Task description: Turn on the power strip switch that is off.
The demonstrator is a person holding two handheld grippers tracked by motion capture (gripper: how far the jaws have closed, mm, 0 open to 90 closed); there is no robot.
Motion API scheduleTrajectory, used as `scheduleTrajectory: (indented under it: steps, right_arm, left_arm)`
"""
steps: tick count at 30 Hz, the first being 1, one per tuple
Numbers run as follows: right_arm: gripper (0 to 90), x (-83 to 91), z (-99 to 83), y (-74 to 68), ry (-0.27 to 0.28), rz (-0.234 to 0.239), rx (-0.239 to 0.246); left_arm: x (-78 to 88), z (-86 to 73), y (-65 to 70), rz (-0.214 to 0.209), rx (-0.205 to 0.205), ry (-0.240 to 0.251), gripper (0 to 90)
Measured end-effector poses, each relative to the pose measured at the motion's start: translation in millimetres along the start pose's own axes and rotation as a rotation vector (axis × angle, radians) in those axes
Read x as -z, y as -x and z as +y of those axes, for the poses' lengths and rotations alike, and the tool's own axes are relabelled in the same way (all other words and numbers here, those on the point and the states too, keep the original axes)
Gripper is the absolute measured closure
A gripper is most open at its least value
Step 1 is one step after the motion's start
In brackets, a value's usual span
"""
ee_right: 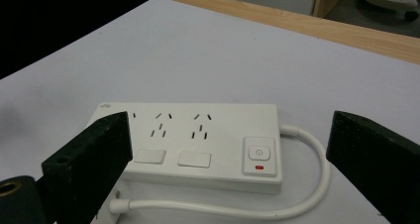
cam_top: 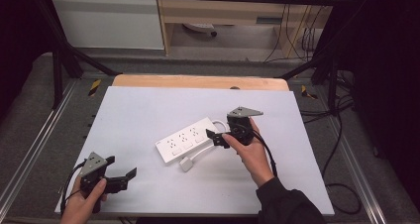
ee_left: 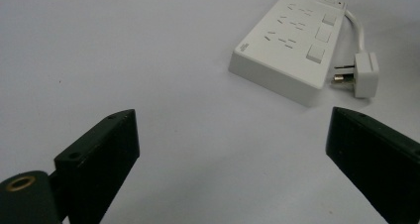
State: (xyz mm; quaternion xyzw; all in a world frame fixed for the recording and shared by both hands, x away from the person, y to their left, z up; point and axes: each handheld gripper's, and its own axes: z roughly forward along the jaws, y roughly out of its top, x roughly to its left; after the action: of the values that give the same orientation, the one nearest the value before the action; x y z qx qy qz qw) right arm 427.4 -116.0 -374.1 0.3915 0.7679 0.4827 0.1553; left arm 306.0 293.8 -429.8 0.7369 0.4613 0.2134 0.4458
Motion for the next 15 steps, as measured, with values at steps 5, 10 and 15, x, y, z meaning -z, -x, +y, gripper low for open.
scheduleTrajectory:
  steps: [5, 10, 15]
  right_arm:
    - [4.0, -5.1, 0.4, -2.3, -0.002, 0.013, -0.001]
    - [4.4, -10.1, 0.9, -5.9, 0.001, 0.015, 0.012]
    - [5.8, -15.8, 0.5, -10.4, -0.001, 0.019, 0.029]
  left_arm:
    - [-0.1, -0.1, 0.2, -0.002, 0.0, 0.0, 6.3]
    - [0.0, -0.1, 0.1, -0.003, -0.001, 0.0, 6.3]
    - [-0.3, -0.3, 0.3, -0.006, -0.001, -0.001, 6.3]
